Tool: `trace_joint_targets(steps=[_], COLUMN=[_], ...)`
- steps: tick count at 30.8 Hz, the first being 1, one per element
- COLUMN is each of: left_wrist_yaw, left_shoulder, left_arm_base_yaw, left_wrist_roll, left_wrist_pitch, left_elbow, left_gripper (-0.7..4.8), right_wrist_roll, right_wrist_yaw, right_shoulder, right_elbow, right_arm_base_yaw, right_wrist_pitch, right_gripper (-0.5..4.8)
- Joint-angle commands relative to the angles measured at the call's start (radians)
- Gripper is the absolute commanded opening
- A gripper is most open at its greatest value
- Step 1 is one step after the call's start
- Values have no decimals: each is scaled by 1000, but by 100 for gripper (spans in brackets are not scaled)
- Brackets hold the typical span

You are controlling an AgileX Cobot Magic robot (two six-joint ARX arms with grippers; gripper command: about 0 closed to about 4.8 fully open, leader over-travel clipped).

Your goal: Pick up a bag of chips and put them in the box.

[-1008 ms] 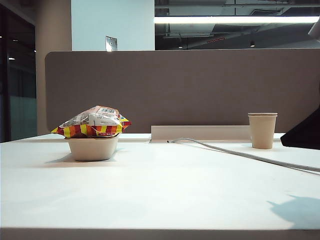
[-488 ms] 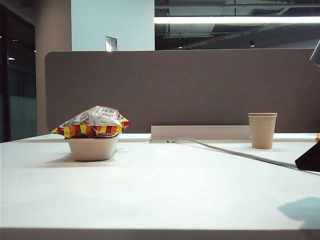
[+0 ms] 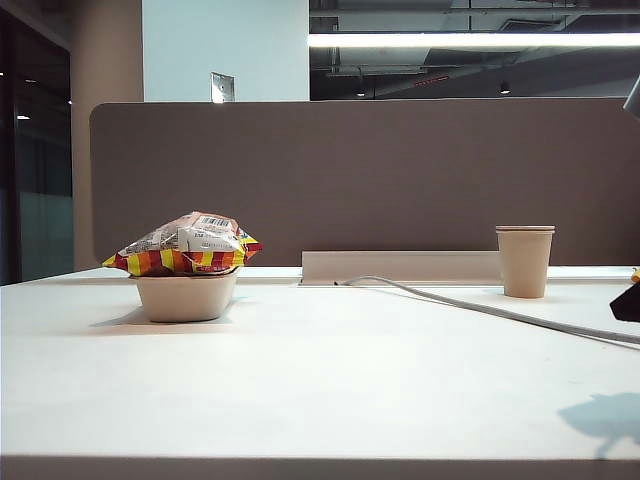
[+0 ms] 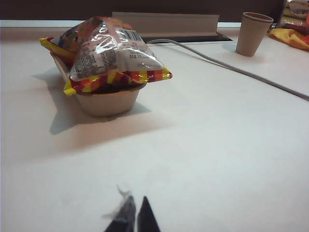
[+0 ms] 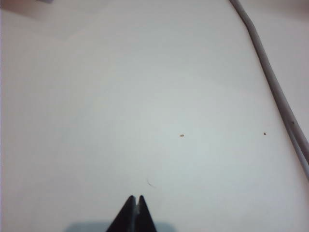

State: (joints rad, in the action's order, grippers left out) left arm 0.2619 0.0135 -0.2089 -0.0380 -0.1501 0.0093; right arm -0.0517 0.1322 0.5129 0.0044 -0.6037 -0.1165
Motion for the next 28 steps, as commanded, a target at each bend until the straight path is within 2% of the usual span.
trace_joint_targets(steps=[1, 18, 28], left_wrist_yaw=[4, 4, 4], left_shoulder=[0, 0, 0], left_arm_base_yaw=[0, 0, 0], left_wrist_roll=[5, -2, 4], left_wrist_pitch=[-10, -7, -8], left_elbow=[0, 0, 0], left_gripper=[18, 18, 18], right_wrist_roll=[-119, -134, -134], right_wrist_yaw=[0, 1, 0], right_shoulder=[-2, -4, -153], right_elbow=[-1, -1, -1], right_arm_base_yaw=[-2, -1, 4], right_wrist_pitch=[-22, -21, -15], right_gripper=[26, 26, 26])
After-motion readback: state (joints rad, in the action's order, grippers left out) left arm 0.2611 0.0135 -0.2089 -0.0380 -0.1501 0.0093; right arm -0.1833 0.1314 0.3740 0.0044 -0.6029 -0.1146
